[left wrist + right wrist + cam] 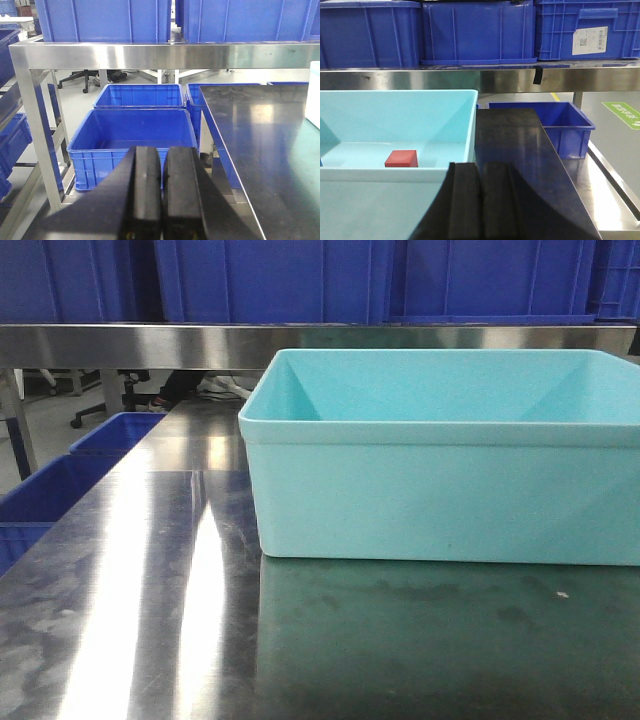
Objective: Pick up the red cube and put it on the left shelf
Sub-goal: 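Move the right gripper over the teal bin above the red cube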
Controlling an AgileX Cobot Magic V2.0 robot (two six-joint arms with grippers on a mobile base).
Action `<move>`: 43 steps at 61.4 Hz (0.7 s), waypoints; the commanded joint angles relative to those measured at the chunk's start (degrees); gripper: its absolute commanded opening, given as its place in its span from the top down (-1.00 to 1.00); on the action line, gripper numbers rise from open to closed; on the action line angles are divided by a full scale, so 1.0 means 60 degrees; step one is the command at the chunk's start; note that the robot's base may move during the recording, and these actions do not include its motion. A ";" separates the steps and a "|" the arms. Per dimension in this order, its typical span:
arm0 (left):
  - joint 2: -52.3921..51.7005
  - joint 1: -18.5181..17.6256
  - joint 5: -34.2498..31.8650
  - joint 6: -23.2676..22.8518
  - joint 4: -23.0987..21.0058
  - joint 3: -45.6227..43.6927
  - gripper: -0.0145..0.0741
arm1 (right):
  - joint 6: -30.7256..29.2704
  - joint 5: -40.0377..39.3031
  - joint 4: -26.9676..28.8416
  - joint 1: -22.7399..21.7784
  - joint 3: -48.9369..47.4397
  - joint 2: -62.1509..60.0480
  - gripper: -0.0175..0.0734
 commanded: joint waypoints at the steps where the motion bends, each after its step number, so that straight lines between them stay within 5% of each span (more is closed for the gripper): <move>1: -0.0142 -0.0041 -0.0838 -0.0008 -0.0064 0.0221 0.44 | -0.0025 -0.0948 -0.0072 -0.0038 -0.0145 -0.0208 0.52; 21: -0.0142 -0.0041 -0.0838 -0.0008 -0.0064 0.0221 0.44 | -0.0025 -0.1917 0.0125 -0.0038 -0.0593 -0.0208 0.52; 43: -0.0142 -0.0041 -0.0838 -0.0008 -0.0064 0.0221 0.44 | -0.0037 0.2534 0.0116 -0.0028 -0.5334 0.1865 0.52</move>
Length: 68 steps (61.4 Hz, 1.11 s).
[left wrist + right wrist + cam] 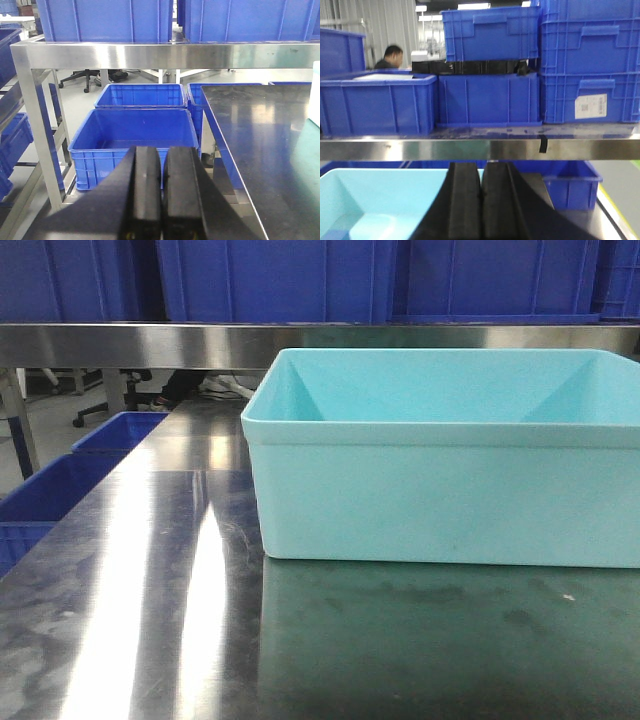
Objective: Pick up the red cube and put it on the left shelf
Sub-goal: 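Move the right gripper over the teal bin above the red cube, then lower the right gripper into the teal bin and close on the red cube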
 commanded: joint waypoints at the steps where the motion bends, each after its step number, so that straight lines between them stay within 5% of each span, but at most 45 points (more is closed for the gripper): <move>1: -0.0142 -0.0041 -0.0838 -0.0008 -0.0064 0.0221 0.44 | -0.0067 0.0633 0.0020 0.0006 -0.1558 0.1048 0.52; 27: -0.0142 -0.0041 -0.0838 -0.0008 -0.0064 0.0221 0.44 | -0.0275 0.5262 0.0020 0.2788 -0.6391 0.6244 0.47; 49: -0.0142 -0.0041 -0.0838 -0.0008 -0.0064 0.0221 0.44 | -0.0275 0.5855 0.0144 0.2968 -0.8174 1.0622 -0.27; 68: -0.0142 -0.0041 -0.0838 -0.0008 -0.0064 0.0221 0.44 | 0.0157 0.5968 0.0224 0.2950 -0.9323 1.3376 -0.46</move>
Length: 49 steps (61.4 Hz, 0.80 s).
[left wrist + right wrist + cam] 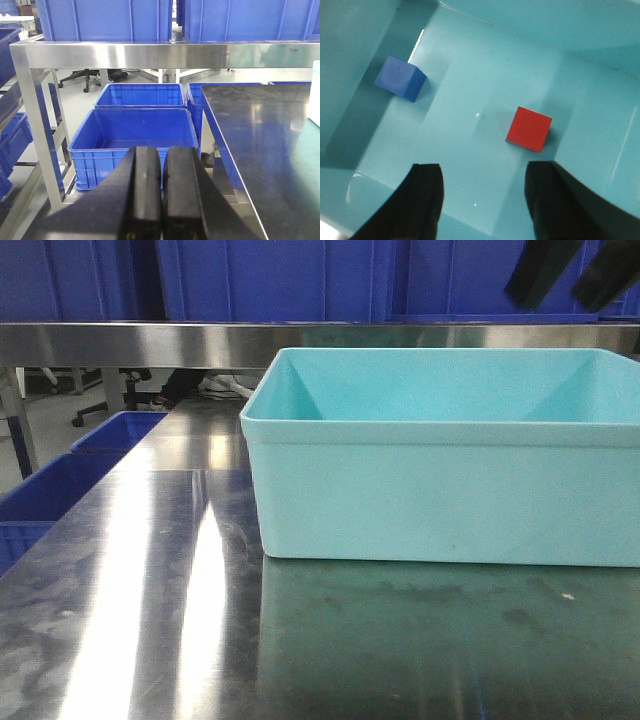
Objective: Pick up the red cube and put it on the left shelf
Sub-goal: 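Lower the right gripper into the teal bin and close on the red cube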
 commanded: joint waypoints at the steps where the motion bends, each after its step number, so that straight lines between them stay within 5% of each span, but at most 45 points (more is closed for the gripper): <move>1: -0.0142 -0.0041 -0.0838 -0.0008 -0.0064 0.0221 0.44 | 0.0344 -0.0255 0.0093 -0.0008 -0.0754 0.0389 -0.46; 19: -0.0142 -0.0041 -0.0838 -0.0008 -0.0064 0.0221 0.44 | 0.0822 0.0585 -0.0321 -0.0156 -0.2213 0.1972 -0.47; 49: -0.0142 -0.0041 -0.0838 -0.0008 -0.0064 0.0221 0.44 | 0.1017 0.1099 -0.0477 -0.0723 -0.2270 0.2276 -0.63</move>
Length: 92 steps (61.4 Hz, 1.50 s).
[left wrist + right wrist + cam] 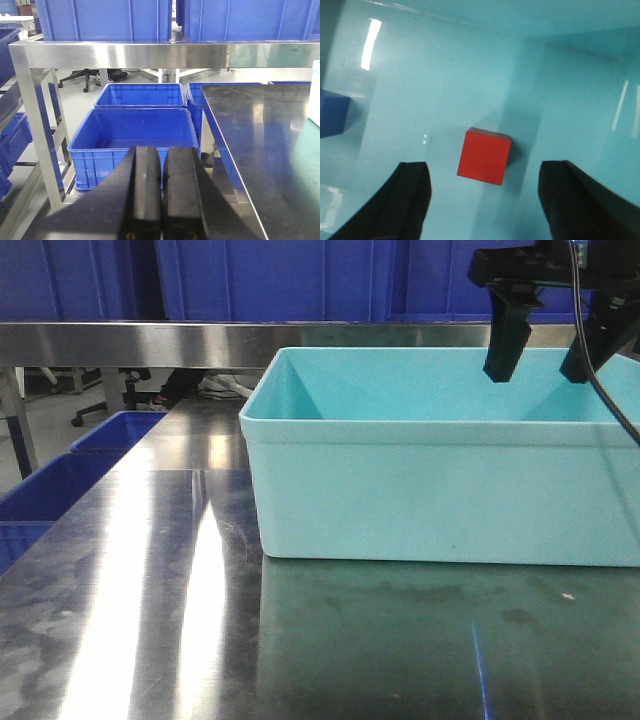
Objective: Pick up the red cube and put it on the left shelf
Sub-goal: 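Lower the right gripper into the teal bin and close on the red cube, then lift the red cube out of the teal bin with the right gripper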
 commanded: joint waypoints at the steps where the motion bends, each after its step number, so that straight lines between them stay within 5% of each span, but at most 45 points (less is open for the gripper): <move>1: -0.0142 -0.0041 -0.0838 -0.0008 -0.0064 0.0221 0.44 | 0.0153 0.0097 -0.0038 -0.0050 -0.0360 -0.0285 -0.63; 44: -0.0142 -0.0041 -0.0838 -0.0008 -0.0064 0.0221 0.44 | 0.0221 -0.0323 -0.0037 -0.0004 -0.0360 0.1419 -0.61; 51: -0.0142 -0.0041 -0.0838 -0.0008 -0.0064 0.0221 0.44 | 0.0221 -0.0207 -0.0037 -0.0004 -0.0360 0.1513 -0.45; 65: -0.0142 -0.0041 -0.0838 -0.0008 -0.0064 0.0221 0.44 | 0.0221 -0.0214 -0.0037 -0.0004 -0.0360 0.1378 0.18; 92: -0.0142 -0.0041 -0.0838 -0.0008 -0.0064 0.0221 0.44 | 0.0086 -0.0329 -0.0054 -0.0004 -0.0305 -0.1475 0.21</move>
